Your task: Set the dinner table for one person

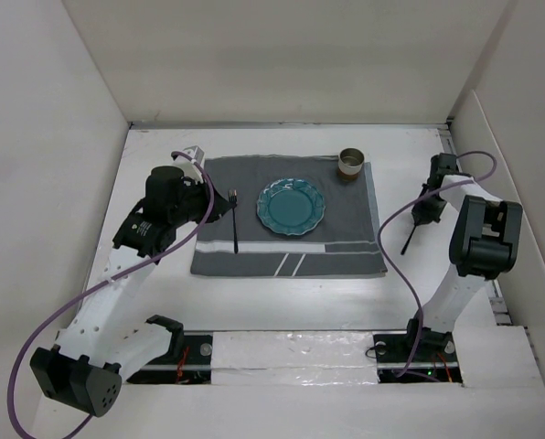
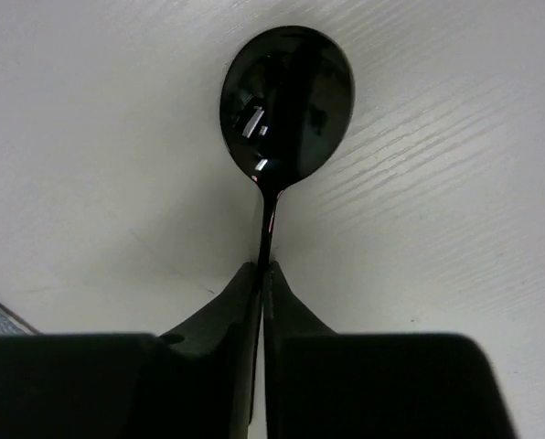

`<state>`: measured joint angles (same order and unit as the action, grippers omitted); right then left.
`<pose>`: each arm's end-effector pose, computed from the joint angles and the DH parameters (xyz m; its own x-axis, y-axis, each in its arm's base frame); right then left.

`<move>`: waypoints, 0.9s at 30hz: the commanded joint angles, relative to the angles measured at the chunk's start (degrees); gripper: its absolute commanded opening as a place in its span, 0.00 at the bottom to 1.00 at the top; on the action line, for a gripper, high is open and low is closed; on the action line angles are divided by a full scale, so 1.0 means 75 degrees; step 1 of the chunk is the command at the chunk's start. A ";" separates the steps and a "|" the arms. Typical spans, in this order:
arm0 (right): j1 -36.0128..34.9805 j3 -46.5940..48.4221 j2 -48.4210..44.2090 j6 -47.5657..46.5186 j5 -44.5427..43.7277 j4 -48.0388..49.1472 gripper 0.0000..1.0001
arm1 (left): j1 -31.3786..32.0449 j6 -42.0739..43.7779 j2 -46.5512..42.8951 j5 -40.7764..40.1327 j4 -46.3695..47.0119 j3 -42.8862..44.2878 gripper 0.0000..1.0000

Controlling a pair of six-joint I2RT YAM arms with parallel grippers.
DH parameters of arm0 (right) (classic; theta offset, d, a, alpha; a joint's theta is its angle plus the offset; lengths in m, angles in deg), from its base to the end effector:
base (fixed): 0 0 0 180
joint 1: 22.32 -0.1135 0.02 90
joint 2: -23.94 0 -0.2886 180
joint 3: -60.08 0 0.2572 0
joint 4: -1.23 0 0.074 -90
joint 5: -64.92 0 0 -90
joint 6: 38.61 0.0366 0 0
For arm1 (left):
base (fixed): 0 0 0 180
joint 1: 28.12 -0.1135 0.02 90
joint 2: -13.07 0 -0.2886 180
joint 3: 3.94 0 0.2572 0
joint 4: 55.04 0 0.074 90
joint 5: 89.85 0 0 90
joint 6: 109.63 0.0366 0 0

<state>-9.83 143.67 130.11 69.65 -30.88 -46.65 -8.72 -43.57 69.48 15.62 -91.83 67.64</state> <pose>0.3651 -0.0847 0.1879 -0.7960 0.4956 -0.3475 0.5240 0.8516 0.0144 0.1950 -0.0790 0.3810 -0.5424 -0.2236 -0.8098 0.3653 0.8052 -0.4671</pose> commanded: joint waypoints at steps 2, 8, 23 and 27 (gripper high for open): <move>-0.0282 0.0215 0.0223 -0.0079 -0.0268 -0.0371 0.00 | 0.0015 0.0122 -0.0114 -0.0163 0.0237 -0.0022 0.03; -0.0656 0.0308 -0.0745 -0.0009 -0.1006 -0.0488 0.00 | 0.0015 0.0087 -0.0056 -0.0199 0.0249 -0.0069 0.03; -0.4336 0.1924 -0.1173 -0.0349 -0.0036 -0.1098 0.00 | 0.0015 -0.0464 0.0448 0.0001 0.0694 -0.0046 0.09; -0.4689 0.2230 -0.0423 -0.0337 0.0082 -0.0900 0.00 | 0.0015 -0.0569 0.0495 -0.0081 0.0671 0.0013 0.14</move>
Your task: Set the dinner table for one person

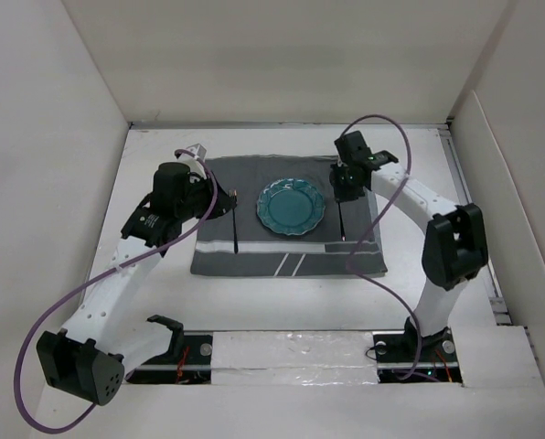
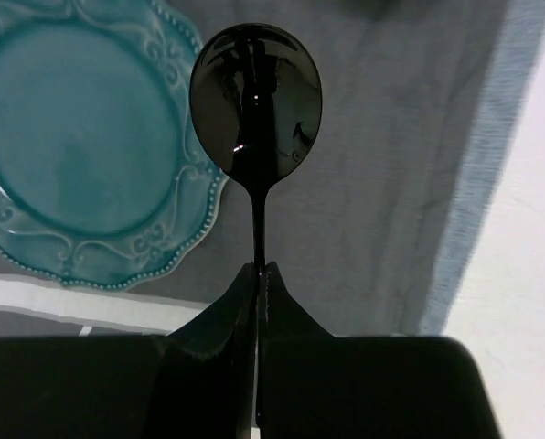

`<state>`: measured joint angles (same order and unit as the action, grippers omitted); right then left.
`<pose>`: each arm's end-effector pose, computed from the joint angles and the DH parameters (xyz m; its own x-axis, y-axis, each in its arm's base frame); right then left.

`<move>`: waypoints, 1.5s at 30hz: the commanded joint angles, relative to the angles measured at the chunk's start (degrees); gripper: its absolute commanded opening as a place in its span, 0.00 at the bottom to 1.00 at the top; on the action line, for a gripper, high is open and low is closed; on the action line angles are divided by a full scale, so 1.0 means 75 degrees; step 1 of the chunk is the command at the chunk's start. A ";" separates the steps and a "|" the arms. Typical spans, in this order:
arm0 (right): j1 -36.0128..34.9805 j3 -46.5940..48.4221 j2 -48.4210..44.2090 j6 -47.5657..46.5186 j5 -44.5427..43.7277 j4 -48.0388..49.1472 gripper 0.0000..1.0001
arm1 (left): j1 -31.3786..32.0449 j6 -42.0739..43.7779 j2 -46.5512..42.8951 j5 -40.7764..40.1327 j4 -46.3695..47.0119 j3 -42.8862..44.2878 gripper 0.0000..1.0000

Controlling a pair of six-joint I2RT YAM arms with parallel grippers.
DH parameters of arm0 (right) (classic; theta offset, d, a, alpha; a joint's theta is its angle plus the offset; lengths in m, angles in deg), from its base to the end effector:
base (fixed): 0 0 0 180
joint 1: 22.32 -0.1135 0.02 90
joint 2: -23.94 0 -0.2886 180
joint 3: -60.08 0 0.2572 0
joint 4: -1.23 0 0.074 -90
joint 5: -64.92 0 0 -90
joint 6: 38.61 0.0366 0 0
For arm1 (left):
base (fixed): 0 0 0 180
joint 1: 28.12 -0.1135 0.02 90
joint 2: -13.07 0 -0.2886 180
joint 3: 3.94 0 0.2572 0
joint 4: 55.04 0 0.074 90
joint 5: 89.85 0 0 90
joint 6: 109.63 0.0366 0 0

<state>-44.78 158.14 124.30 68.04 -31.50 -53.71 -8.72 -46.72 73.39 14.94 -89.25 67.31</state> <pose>0.3607 0.1447 0.2943 -0.8373 -0.0380 -0.5454 -0.0875 0.9940 0.0650 0.2139 -0.0852 0.3698 -0.5789 -0.2630 -0.7719 0.3131 0.8024 -0.5081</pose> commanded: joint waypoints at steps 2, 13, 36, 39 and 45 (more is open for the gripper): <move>-0.0029 0.0430 0.0797 -0.0122 0.0420 0.0148 0.00 | 0.0015 -0.0196 -0.0049 -0.0038 0.0303 0.0057 0.15; 0.0147 0.1133 0.2334 0.0066 0.0316 0.0312 0.00 | 0.0015 -0.0302 -0.0225 -0.0377 0.0081 -0.0189 0.17; 0.0299 0.1379 0.1765 0.0207 0.0490 0.0289 0.46 | 0.0015 -0.0091 0.0091 -0.0577 0.0209 -0.0061 0.35; 0.0229 0.1426 0.0779 0.0078 0.0796 0.0300 0.47 | 0.0015 0.0038 0.0126 -0.0670 0.0245 0.0384 0.37; 0.0240 0.0762 -0.2840 0.0218 0.0427 0.1586 0.00 | 0.0015 -0.0056 0.0641 -0.0729 0.0362 0.2280 0.44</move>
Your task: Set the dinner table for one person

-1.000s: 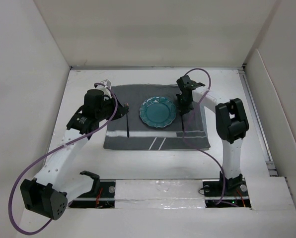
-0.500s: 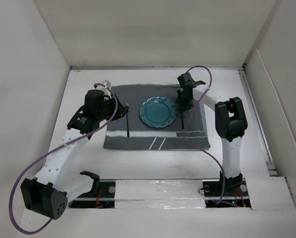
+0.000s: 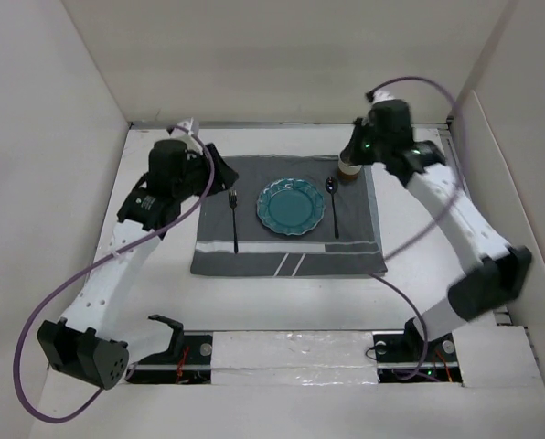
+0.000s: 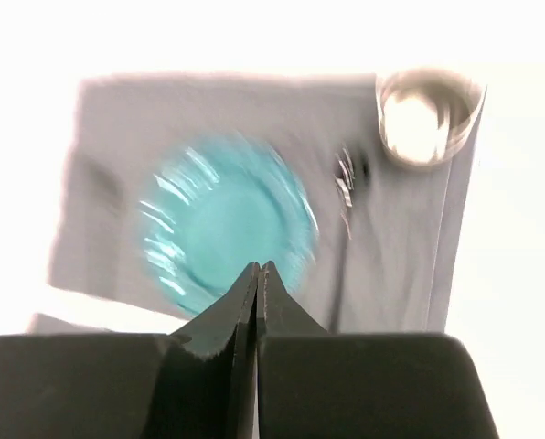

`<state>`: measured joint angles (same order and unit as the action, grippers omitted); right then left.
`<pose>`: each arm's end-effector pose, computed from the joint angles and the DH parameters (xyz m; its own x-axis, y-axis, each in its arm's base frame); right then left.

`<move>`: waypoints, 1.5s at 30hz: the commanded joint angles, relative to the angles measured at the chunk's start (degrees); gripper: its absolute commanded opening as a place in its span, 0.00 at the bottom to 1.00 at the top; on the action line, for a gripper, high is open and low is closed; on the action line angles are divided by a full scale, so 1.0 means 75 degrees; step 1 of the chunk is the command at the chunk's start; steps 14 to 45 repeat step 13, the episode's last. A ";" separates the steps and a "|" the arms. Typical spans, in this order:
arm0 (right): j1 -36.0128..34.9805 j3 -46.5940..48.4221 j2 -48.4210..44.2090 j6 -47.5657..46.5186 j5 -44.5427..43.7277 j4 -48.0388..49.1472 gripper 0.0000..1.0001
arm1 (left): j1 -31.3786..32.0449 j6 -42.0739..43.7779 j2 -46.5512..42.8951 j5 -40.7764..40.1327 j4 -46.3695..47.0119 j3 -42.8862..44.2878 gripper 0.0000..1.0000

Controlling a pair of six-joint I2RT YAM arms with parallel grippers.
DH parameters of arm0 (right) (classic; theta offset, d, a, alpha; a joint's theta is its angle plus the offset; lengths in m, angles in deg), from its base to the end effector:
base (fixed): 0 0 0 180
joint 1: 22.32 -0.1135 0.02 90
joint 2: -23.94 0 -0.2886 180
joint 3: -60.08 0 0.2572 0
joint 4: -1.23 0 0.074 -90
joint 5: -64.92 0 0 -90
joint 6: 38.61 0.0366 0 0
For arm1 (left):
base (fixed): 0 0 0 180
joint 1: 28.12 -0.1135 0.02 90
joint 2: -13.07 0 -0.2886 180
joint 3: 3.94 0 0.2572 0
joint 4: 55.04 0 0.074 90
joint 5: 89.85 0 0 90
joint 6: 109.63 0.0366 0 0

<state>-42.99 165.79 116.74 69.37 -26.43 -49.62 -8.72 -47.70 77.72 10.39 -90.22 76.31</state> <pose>0.3484 0.1305 0.3912 -0.6507 0.0843 -0.7546 -0.1415 0.9629 0.2297 0.2316 -0.0885 0.4066 -0.5071 -0.3124 -0.8033 0.2791 0.8223 -0.4959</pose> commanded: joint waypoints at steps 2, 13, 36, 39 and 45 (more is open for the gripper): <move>0.0106 -0.0751 -0.3479 0.0157 -0.0511 0.2010 0.00 | 0.0015 0.0052 0.0239 -0.0333 0.0432 0.2157 0.45; 0.1197 -0.2418 -0.5670 0.0568 -0.1990 0.2006 0.61 | 0.0015 0.0017 -0.1540 -0.3369 0.1159 0.1858 0.68; 0.1197 -0.2418 -0.5670 0.0568 -0.1990 0.2006 0.61 | 0.0015 0.0017 -0.1540 -0.3369 0.1159 0.1858 0.68; 0.1197 -0.2418 -0.5670 0.0568 -0.1990 0.2006 0.61 | 0.0015 0.0017 -0.1540 -0.3369 0.1159 0.1858 0.68; 0.1197 -0.2418 -0.5670 0.0568 -0.1990 0.2006 0.61 | 0.0015 0.0017 -0.1540 -0.3369 0.1159 0.1858 0.68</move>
